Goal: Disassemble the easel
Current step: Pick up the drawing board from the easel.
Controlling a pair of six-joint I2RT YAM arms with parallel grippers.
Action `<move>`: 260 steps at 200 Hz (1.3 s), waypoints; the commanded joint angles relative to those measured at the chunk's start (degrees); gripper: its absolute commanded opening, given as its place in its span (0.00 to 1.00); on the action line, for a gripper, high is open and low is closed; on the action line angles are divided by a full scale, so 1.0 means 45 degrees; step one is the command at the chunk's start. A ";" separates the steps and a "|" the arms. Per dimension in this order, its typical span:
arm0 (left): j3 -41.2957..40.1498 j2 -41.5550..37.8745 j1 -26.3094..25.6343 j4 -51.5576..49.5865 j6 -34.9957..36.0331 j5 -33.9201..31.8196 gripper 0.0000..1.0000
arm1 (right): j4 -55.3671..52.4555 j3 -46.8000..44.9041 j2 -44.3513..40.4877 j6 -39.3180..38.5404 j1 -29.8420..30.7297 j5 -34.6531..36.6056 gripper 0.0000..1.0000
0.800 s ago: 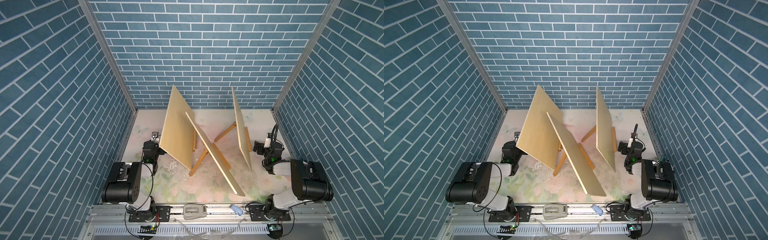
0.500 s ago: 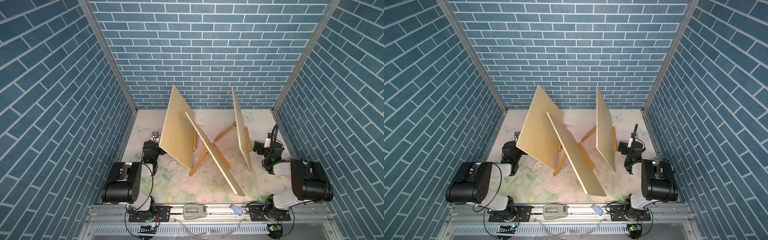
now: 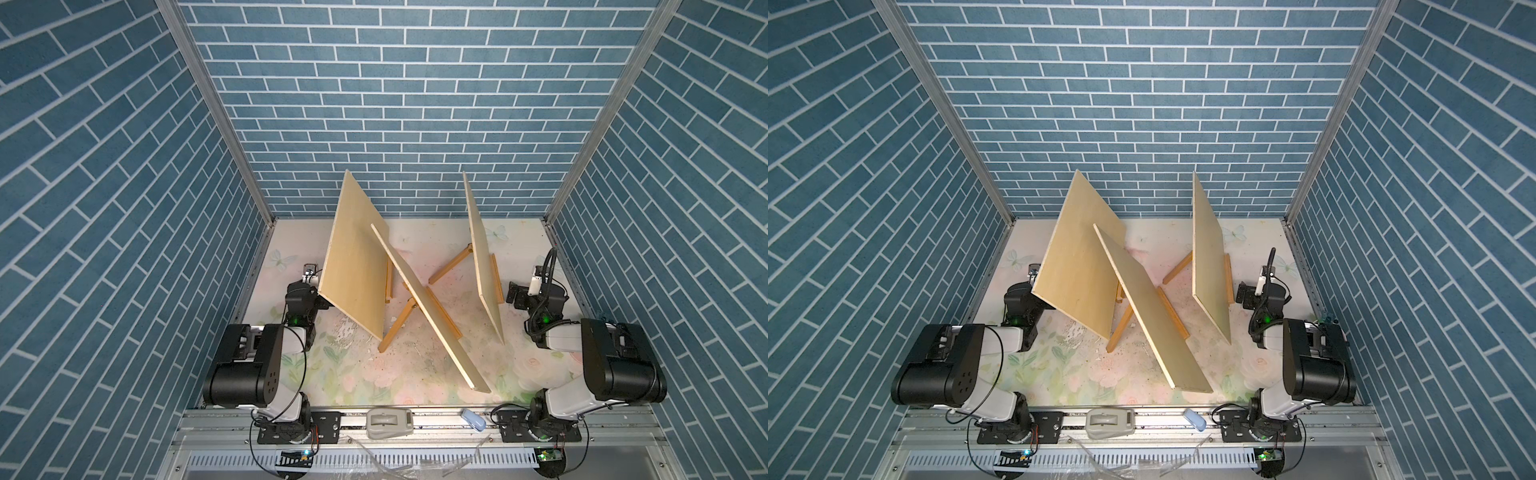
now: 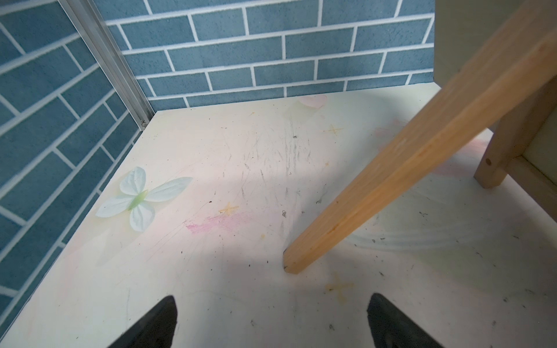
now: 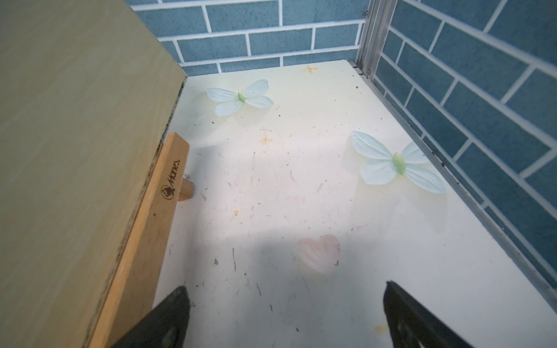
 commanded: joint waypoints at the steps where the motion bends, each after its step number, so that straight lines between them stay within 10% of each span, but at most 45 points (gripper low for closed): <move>1: 0.0204 0.0128 -0.0044 0.0177 0.0120 -0.0056 0.99 | 0.0360 0.0239 0.0145 -0.0379 0.0087 -0.0070 0.99; 260: 0.0215 0.0094 -0.0028 0.0119 0.0163 0.0230 0.99 | 0.0216 0.0271 0.0131 -0.0319 0.0000 -0.0215 0.95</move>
